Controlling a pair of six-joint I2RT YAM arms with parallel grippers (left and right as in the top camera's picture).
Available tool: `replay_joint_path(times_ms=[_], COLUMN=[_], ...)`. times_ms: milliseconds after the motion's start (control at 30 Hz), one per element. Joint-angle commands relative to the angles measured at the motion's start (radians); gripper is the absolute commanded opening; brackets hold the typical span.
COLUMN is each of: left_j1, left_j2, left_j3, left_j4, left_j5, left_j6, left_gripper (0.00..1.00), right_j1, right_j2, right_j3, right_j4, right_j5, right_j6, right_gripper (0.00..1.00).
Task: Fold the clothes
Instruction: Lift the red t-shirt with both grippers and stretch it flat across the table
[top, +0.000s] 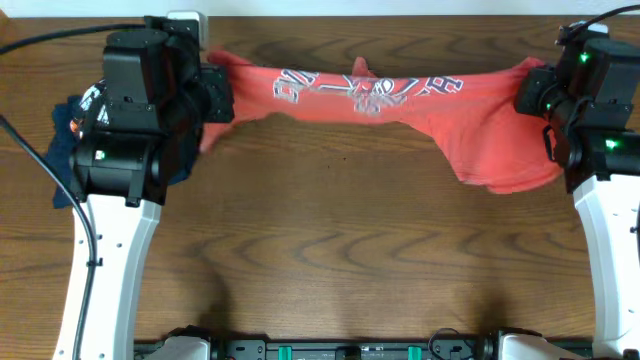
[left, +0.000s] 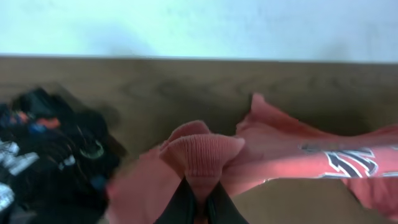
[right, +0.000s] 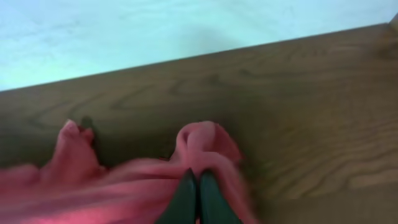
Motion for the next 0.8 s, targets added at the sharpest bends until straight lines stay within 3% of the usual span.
replay_joint_path(times_ms=[0, 200, 433, 533, 633, 767], left_j1=[0.009, 0.009, 0.009, 0.009, 0.009, 0.009], left_j2=[-0.003, 0.036, 0.107, 0.103, 0.077, 0.032], left_j3=[0.008, 0.008, 0.009, 0.01, 0.01, 0.01], left_j4=[-0.011, 0.074, 0.297, 0.349, 0.28, 0.005], left_j5=[0.018, 0.014, -0.053, -0.052, -0.008, 0.058], left_j6=[-0.005, -0.004, 0.0, -0.002, -0.002, -0.005], left_gripper=[0.06, 0.06, 0.06, 0.06, 0.06, 0.06], right_j1=[-0.014, -0.014, -0.017, -0.021, -0.023, -0.023], right_j2=[-0.002, 0.031, 0.046, 0.04, 0.023, 0.006], right_j3=[0.016, 0.016, 0.019, 0.028, 0.029, 0.029], right_j4=[0.002, 0.081, 0.288, 0.291, 0.186, -0.036], right_j5=[0.029, 0.029, 0.029, 0.029, 0.029, 0.04], right_j6=[-0.014, -0.015, -0.075, -0.076, -0.076, -0.074], right_gripper=[0.01, 0.01, 0.01, 0.01, 0.01, 0.01])
